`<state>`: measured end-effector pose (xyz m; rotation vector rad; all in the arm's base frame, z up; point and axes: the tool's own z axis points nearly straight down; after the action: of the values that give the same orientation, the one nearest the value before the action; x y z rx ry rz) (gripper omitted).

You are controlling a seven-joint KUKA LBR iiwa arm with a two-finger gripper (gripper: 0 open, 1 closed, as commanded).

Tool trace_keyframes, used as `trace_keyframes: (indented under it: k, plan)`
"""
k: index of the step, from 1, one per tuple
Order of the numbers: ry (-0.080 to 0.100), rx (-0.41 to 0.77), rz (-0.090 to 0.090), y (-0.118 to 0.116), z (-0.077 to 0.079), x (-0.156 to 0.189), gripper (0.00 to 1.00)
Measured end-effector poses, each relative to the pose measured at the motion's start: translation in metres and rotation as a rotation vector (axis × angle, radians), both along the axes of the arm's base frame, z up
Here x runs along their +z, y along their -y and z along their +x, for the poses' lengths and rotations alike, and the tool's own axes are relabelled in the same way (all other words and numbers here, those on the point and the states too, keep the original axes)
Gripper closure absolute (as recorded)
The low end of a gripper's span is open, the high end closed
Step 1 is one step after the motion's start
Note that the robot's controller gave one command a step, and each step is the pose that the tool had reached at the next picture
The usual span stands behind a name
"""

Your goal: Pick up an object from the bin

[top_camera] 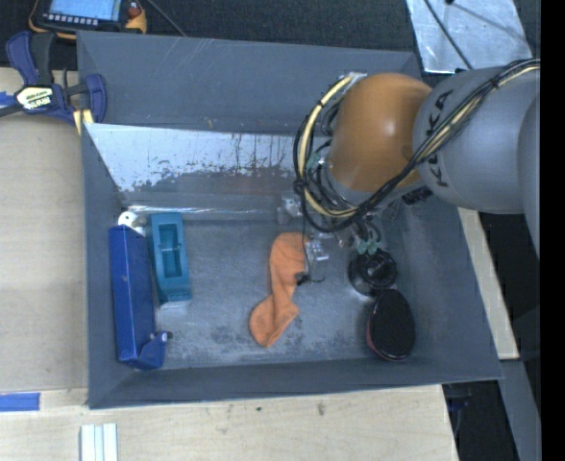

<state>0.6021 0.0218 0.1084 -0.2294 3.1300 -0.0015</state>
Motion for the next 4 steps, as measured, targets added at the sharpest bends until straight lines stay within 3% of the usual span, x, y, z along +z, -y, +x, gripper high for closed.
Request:
trace_keyframes:
  k: [1, 2, 3, 4]
  plan:
    - [0.000, 0.317, 0.001, 0.012, -0.071, -0.038, 1.00]
    - [0.000, 0.317, 0.001, 0.012, -0.071, -0.038, 1.00]
    - [0.003, 0.333, 0.000, 0.018, -0.101, -0.038, 1.00]
    - [-0.001, 0.368, 0.001, 0.053, -0.102, -0.038, 1.00]
